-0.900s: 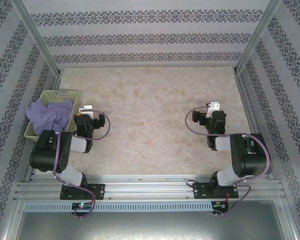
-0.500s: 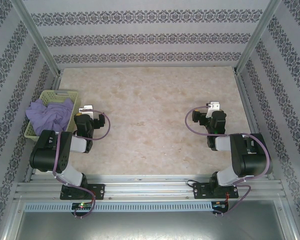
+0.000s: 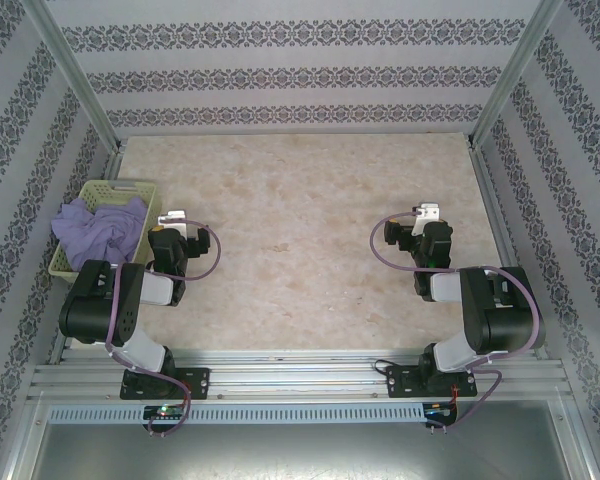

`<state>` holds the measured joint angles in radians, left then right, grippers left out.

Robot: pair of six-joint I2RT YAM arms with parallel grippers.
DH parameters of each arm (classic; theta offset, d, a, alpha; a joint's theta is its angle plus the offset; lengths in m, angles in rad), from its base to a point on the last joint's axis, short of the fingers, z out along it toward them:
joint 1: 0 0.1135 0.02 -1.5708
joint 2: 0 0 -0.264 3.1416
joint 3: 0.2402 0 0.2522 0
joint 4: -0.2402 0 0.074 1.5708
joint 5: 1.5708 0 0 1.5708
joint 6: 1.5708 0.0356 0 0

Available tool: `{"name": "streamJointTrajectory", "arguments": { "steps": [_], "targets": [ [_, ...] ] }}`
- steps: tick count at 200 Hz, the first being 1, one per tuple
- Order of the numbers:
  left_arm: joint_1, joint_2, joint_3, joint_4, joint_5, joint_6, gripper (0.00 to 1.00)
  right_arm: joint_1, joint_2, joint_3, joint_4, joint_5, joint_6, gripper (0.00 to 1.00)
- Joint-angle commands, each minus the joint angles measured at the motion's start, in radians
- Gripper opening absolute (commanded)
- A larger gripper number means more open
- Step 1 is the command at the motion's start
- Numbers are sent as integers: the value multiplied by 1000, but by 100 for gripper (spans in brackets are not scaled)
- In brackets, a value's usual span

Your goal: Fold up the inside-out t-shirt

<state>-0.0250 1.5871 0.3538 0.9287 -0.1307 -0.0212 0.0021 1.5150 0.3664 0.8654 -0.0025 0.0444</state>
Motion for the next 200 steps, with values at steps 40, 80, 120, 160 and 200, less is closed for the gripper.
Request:
{"name": "streamJointTrajectory", "arguments": {
  "steps": [40,80,120,160,200],
  "targets": [
    [-6,-5,9,58,26,29,100,0,-4,17,38,-22,-23,98],
    [-63,-238,-13,-92,84,120,100,54,-161,-10,-44,-11,-87,98],
    [-139,-493,95,-367,15,-11,100,89,-482,20,-327,44,2,98],
    [-129,-605,344,-891,-176,-456,100,18,-735,182,-845,68,341,98],
    [-83,-684,193,-682,-201,-474,100,-45,-811,119,-811,-71,457,98]
  ]
}}
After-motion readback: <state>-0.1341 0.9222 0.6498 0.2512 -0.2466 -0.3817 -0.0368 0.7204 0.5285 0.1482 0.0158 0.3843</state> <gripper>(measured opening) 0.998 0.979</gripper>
